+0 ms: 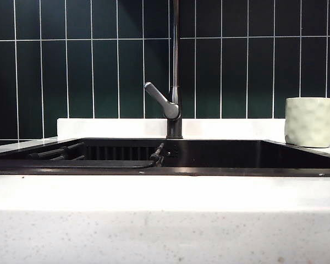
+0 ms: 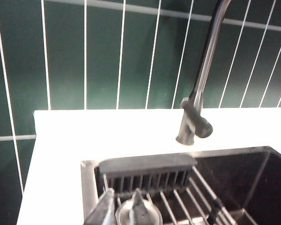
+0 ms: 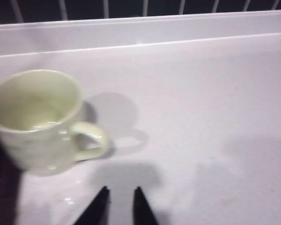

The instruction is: Pick up the mug next to the sink, go to the faucet to get some water, pour the water into the sink, and finally put the mug back to its place.

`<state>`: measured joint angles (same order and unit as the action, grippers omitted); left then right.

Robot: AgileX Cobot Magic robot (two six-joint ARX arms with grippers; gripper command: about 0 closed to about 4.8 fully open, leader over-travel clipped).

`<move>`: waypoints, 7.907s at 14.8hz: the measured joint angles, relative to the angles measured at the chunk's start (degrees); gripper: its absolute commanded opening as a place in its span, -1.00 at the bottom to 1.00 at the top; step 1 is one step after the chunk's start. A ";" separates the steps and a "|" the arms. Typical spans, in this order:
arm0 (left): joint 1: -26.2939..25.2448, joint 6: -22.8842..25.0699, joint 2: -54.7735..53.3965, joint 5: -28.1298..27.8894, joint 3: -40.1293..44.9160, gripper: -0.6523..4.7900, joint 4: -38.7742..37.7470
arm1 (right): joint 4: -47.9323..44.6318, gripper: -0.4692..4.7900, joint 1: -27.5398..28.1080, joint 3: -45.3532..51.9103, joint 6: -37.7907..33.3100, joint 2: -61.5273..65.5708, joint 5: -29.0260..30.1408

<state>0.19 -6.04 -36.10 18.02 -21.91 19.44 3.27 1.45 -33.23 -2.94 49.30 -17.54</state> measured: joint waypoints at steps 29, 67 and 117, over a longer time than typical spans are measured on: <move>-0.02 5.11 -13.62 2.82 -0.02 -0.55 15.56 | -52.06 -0.12 3.93 3.89 0.02 40.94 9.81; 0.00 1.27 -19.54 15.39 -8.92 -0.55 6.58 | -55.60 -0.83 2.91 1.38 -5.14 32.35 20.76; 11.41 11.43 -89.53 41.00 -76.74 -0.08 -2.38 | -26.73 -0.83 -19.47 -36.26 -8.02 42.88 30.49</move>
<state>11.60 5.39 -125.62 59.02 -98.65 17.06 -23.46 -18.02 -69.49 -10.96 92.18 12.95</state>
